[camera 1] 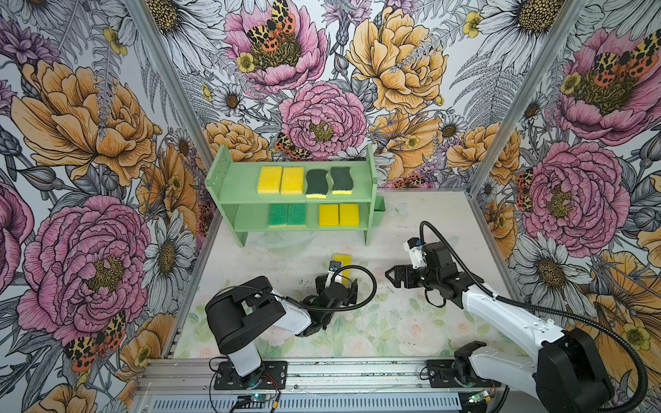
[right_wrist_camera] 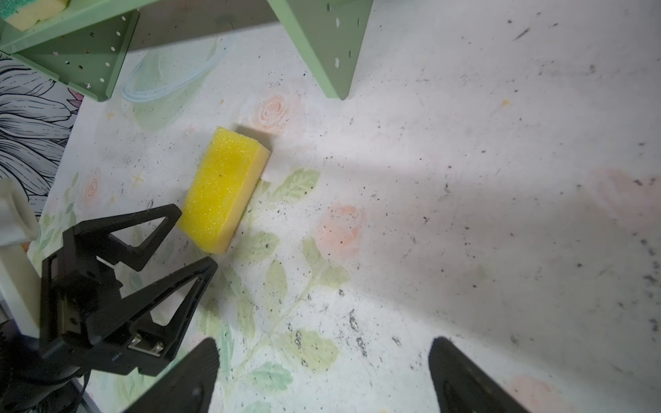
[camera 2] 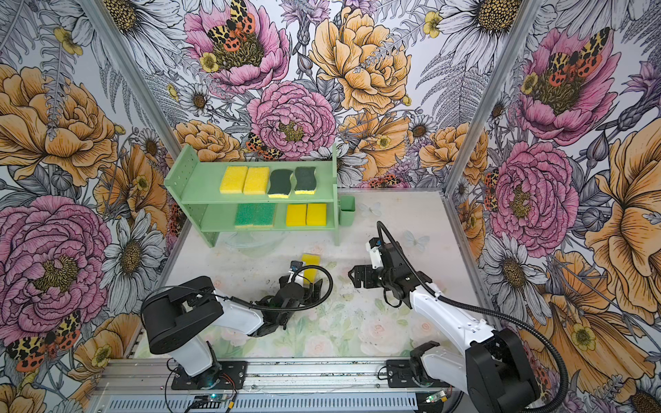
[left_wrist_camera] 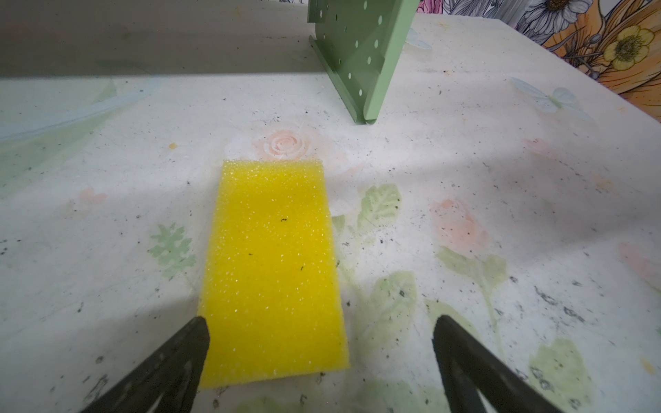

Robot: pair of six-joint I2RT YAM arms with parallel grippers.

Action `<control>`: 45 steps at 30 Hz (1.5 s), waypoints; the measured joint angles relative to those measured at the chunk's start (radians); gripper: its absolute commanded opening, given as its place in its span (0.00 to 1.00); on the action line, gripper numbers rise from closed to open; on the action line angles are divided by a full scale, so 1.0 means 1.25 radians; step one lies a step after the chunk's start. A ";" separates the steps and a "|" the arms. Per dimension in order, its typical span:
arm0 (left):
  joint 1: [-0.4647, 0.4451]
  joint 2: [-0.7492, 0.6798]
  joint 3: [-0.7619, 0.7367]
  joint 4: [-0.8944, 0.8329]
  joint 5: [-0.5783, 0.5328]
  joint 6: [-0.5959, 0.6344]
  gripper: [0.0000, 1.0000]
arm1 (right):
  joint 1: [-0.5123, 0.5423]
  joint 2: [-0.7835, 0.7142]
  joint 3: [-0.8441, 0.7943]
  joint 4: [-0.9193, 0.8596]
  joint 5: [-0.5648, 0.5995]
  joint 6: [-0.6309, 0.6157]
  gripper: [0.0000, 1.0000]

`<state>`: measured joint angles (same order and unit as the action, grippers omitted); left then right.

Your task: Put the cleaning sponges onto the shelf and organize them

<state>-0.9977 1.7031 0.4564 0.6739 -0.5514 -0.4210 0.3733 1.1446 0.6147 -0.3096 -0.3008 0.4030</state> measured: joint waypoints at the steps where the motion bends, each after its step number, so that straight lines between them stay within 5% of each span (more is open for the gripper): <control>1: 0.000 0.006 0.000 0.009 -0.004 0.000 0.99 | 0.000 0.000 0.000 0.000 0.000 0.000 0.94; 34: -0.002 0.040 -0.039 0.056 -0.050 -0.021 0.99 | -0.002 0.012 -0.002 0.001 0.000 0.000 0.94; 45: 0.013 -0.104 0.000 -0.047 -0.058 0.052 0.99 | -0.002 0.019 -0.002 0.001 -0.001 0.000 0.94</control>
<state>-0.9817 1.5734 0.4561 0.6155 -0.6235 -0.3557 0.3714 1.1687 0.6121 -0.3088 -0.3016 0.4030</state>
